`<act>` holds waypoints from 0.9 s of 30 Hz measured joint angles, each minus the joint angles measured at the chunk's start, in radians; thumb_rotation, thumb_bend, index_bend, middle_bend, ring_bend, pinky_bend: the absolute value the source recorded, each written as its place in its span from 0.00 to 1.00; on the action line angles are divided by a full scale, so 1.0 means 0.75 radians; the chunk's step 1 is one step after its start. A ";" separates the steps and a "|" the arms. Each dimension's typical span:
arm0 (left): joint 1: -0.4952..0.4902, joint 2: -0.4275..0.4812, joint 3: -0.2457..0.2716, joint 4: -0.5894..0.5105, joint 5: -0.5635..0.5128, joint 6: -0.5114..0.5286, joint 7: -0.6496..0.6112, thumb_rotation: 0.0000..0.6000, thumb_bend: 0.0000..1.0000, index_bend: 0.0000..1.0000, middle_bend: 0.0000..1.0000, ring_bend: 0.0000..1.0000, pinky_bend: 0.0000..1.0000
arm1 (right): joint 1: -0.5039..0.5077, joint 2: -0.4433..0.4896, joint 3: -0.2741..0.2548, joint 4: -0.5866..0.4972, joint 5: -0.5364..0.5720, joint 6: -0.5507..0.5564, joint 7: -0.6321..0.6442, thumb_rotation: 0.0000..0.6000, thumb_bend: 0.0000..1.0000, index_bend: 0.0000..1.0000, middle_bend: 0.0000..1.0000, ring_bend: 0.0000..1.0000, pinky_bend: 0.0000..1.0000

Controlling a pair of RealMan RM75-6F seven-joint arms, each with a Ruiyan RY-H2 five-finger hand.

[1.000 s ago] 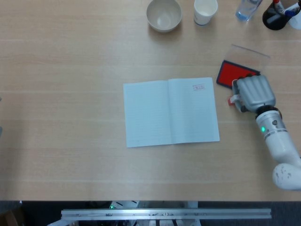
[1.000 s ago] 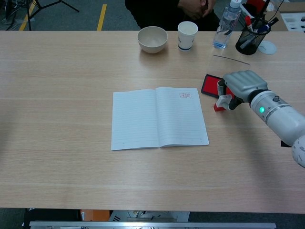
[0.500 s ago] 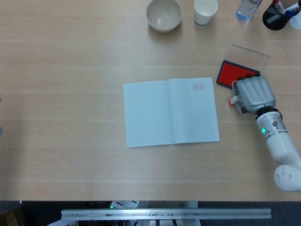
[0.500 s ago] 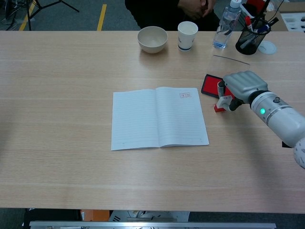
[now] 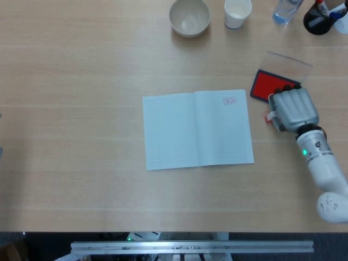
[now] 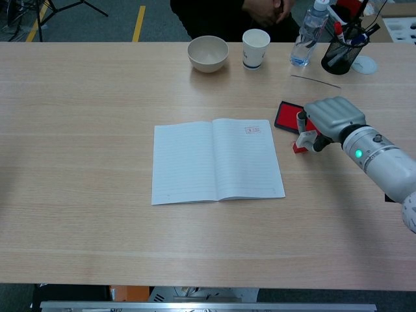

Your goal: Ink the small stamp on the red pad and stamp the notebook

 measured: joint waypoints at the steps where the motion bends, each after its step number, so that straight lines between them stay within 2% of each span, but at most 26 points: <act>1: 0.000 0.000 0.000 0.000 0.000 0.000 -0.001 1.00 0.26 0.24 0.24 0.21 0.20 | 0.000 0.000 0.000 0.001 -0.002 0.000 -0.001 1.00 0.38 0.52 0.36 0.24 0.26; 7: -0.001 -0.001 -0.001 0.002 -0.001 -0.001 -0.001 1.00 0.26 0.24 0.24 0.21 0.20 | -0.005 -0.002 0.000 0.003 -0.009 -0.004 0.006 1.00 0.32 0.47 0.35 0.23 0.25; 16: 0.001 -0.002 -0.001 0.004 0.001 0.003 -0.004 1.00 0.26 0.24 0.24 0.21 0.20 | -0.018 0.001 0.000 0.000 -0.049 0.011 0.026 1.00 0.32 0.47 0.35 0.23 0.25; 27: 0.000 -0.007 -0.001 0.011 0.000 -0.001 -0.006 1.00 0.26 0.24 0.24 0.21 0.20 | -0.050 0.044 -0.005 -0.072 -0.063 0.033 0.048 1.00 0.32 0.47 0.35 0.23 0.25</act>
